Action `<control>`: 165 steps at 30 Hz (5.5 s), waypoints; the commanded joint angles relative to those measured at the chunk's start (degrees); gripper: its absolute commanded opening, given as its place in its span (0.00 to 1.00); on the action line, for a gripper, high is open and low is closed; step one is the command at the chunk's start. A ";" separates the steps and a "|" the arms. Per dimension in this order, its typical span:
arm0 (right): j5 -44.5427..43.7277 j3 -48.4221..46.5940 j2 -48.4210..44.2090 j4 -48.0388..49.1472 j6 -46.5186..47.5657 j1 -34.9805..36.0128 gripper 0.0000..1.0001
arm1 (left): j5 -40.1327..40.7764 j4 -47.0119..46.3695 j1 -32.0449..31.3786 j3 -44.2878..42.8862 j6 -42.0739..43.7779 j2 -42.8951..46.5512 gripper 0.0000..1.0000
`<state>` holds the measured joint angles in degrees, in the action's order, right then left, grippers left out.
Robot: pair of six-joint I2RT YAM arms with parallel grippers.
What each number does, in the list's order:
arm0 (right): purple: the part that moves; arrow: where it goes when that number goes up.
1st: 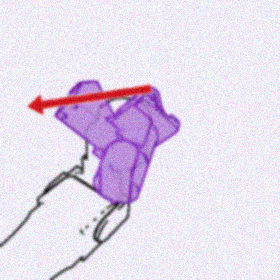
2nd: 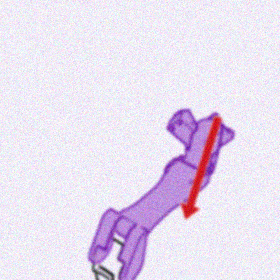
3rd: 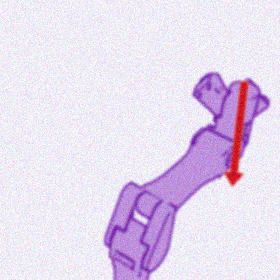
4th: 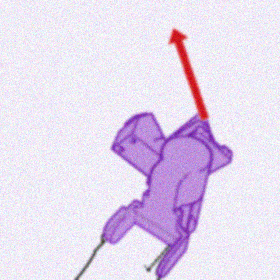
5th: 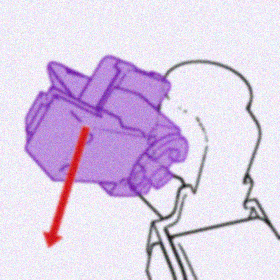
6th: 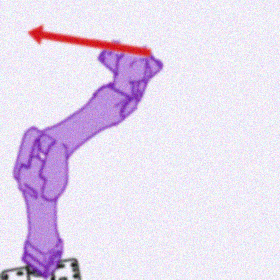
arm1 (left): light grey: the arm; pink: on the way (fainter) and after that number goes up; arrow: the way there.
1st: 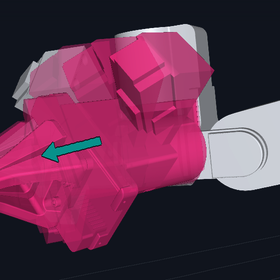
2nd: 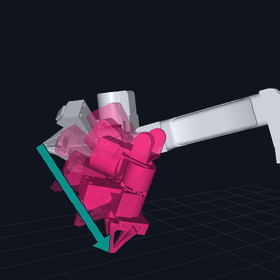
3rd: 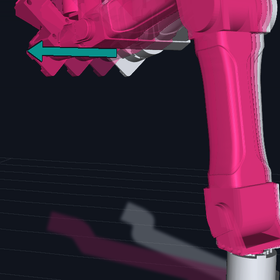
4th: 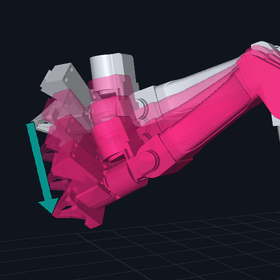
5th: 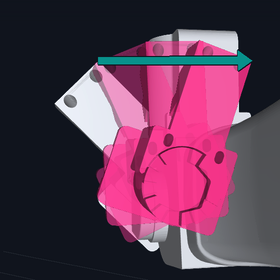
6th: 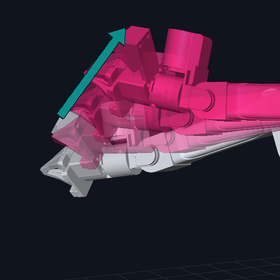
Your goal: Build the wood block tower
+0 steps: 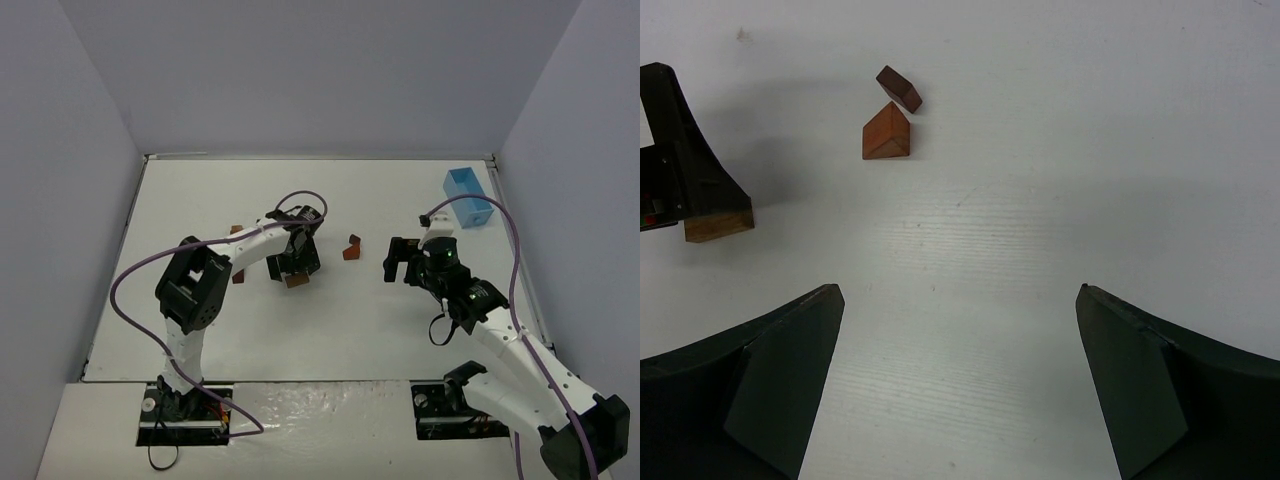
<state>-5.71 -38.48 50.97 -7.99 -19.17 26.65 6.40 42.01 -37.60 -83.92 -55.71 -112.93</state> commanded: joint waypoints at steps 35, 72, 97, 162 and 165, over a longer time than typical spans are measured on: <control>3.53 -3.73 2.81 2.28 2.65 -0.46 1.00 | -1.73 10.02 13.14 -16.96 26.59 8.35 0.02; 4.83 -9.12 13.05 2.81 6.17 -0.55 1.00 | -10.57 6.55 29.29 -31.55 45.58 -13.63 0.02; 5.01 -8.54 12.94 2.98 6.08 -0.56 1.00 | -11.40 2.02 30.13 -26.22 43.85 -12.14 0.02; 6.80 -7.49 10.59 3.16 5.85 -0.55 1.00 | -9.25 1.97 30.19 -23.69 40.65 -7.43 0.68; 6.85 -7.55 10.53 3.16 5.84 -0.64 1.00 | -9.47 2.02 30.13 -23.63 40.54 -7.54 0.68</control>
<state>0.43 -45.24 63.09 -7.71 -13.43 26.54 -3.36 43.86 -7.90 -106.65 -14.18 -126.60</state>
